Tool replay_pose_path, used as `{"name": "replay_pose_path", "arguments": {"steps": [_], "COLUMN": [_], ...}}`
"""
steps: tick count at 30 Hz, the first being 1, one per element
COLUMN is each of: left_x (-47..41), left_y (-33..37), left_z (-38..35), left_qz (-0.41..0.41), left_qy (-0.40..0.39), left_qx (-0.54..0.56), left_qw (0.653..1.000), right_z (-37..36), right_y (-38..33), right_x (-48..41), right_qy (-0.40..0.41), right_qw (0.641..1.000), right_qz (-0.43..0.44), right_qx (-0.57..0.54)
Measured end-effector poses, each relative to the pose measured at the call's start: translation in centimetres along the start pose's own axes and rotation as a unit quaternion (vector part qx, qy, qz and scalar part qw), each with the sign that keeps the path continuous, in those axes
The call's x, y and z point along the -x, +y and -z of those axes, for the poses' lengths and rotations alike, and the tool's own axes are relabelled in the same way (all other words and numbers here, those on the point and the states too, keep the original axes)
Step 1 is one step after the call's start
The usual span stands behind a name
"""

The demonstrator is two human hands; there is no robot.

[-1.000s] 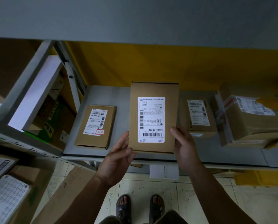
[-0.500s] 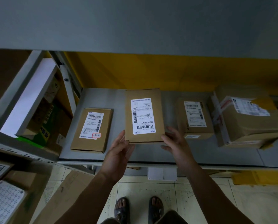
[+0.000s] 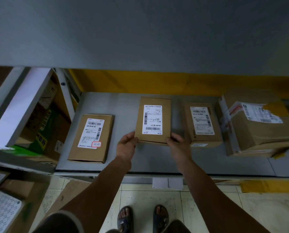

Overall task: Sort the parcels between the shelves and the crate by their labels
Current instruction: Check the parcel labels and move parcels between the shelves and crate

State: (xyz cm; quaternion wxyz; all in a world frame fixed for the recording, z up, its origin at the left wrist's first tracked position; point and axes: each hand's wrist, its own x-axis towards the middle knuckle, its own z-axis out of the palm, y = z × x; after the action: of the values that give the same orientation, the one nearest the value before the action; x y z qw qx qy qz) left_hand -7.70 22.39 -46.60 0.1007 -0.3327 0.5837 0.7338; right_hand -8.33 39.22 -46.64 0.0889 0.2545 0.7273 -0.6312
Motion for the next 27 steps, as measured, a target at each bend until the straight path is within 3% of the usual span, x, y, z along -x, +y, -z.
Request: {"name": "replay_pose_path", "arguments": {"steps": [10, 17, 20, 23, 27], "left_x": [-1.9, -1.8, -1.4, -0.7, 0.0], "left_y": [-0.7, -0.8, -0.6, -0.3, -0.4], "left_z": [-1.0, -1.1, -0.7, 0.5, 3.7], "left_qz": [0.006, 0.000, -0.002, -0.009, -0.072], "left_qy": [0.058, 0.033, 0.024, 0.021, 0.017], "left_qx": [-0.103, -0.168, -0.162, -0.112, -0.116], "left_qw": [0.993, 0.985, 0.987, 0.993, 0.991], "right_z": [-0.4, -0.3, -0.4, -1.2, -5.1], "right_y": [0.5, 0.6, 0.6, 0.6, 0.8], "right_x": [-1.4, -0.8, -0.3, 1.0, 3.1], "right_qy": [-0.050, -0.070, -0.049, 0.036, -0.017], "right_qw": [0.995, 0.993, 0.995, 0.997, 0.993], "right_qz": [-0.045, -0.069, -0.046, 0.022, 0.081], "right_qx": [0.071, 0.069, 0.069, 0.071, 0.085]}}
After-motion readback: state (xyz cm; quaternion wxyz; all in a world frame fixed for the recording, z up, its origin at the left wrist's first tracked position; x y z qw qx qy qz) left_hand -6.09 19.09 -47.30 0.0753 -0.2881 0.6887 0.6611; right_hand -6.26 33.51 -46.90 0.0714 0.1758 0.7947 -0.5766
